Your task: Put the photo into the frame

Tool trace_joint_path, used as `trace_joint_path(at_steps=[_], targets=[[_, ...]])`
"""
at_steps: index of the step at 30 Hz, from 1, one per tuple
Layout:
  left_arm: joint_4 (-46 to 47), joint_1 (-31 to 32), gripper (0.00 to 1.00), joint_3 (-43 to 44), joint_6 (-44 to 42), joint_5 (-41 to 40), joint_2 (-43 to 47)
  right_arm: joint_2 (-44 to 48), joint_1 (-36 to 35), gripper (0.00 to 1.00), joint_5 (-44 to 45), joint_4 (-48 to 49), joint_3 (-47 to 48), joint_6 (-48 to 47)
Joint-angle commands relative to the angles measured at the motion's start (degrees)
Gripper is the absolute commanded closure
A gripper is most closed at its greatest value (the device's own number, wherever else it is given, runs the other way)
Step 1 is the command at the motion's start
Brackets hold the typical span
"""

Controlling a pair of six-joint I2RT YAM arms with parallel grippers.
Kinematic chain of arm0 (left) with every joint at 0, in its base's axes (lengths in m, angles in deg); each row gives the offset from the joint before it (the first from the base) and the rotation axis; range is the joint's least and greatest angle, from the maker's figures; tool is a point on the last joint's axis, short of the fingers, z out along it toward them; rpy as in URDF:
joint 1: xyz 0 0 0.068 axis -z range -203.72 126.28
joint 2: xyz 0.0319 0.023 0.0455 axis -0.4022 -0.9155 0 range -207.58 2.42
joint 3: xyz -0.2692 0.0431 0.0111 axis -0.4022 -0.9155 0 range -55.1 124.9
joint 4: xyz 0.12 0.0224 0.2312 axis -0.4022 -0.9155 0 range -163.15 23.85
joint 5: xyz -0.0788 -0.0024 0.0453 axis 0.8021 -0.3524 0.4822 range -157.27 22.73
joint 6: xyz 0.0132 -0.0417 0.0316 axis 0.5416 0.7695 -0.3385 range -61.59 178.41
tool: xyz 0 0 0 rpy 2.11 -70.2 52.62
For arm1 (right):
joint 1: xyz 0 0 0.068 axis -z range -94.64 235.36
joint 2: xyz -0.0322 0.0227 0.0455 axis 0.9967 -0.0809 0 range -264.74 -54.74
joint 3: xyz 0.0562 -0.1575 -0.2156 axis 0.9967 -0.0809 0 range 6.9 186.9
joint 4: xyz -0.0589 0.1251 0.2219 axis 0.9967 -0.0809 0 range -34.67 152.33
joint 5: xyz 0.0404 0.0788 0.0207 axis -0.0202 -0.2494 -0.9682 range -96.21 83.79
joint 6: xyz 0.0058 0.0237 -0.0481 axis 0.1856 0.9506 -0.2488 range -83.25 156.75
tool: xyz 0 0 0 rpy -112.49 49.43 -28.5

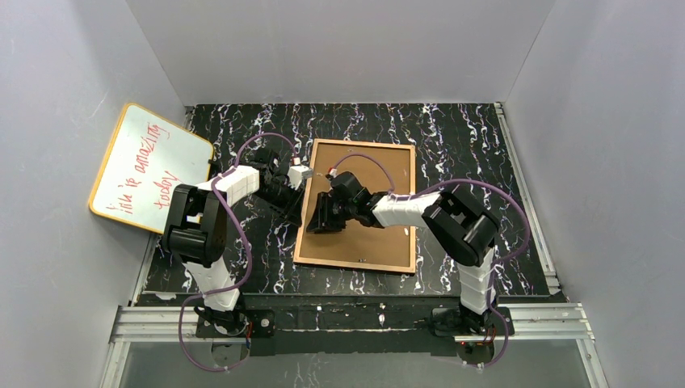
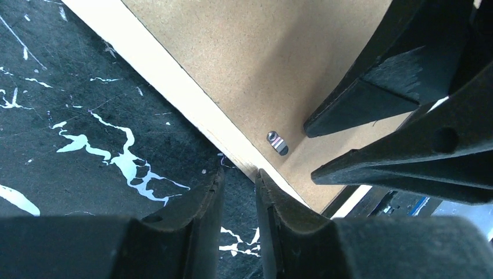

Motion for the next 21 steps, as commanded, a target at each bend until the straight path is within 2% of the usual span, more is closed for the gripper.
trace_joint_path(at_steps=[1, 6, 21], targets=[[-0.4, 0.2, 0.76, -0.8, -1.3, -2.4, -1.1, -2.1, -0.3, 0.59, -0.2, 2.6, 2.9, 0.9], [-0.3, 0.2, 0.78, -0.9, -1.5, -2.4, -1.1, -3.8, -0.3, 0.68, -0.9, 2.7, 5.0, 1.3], [-0.3, 0.2, 0.82, -1.2, -2.2, -2.5, -1.5, -5.6, -0.3, 0.76, 1.0, 2.8, 6.2, 2.5]])
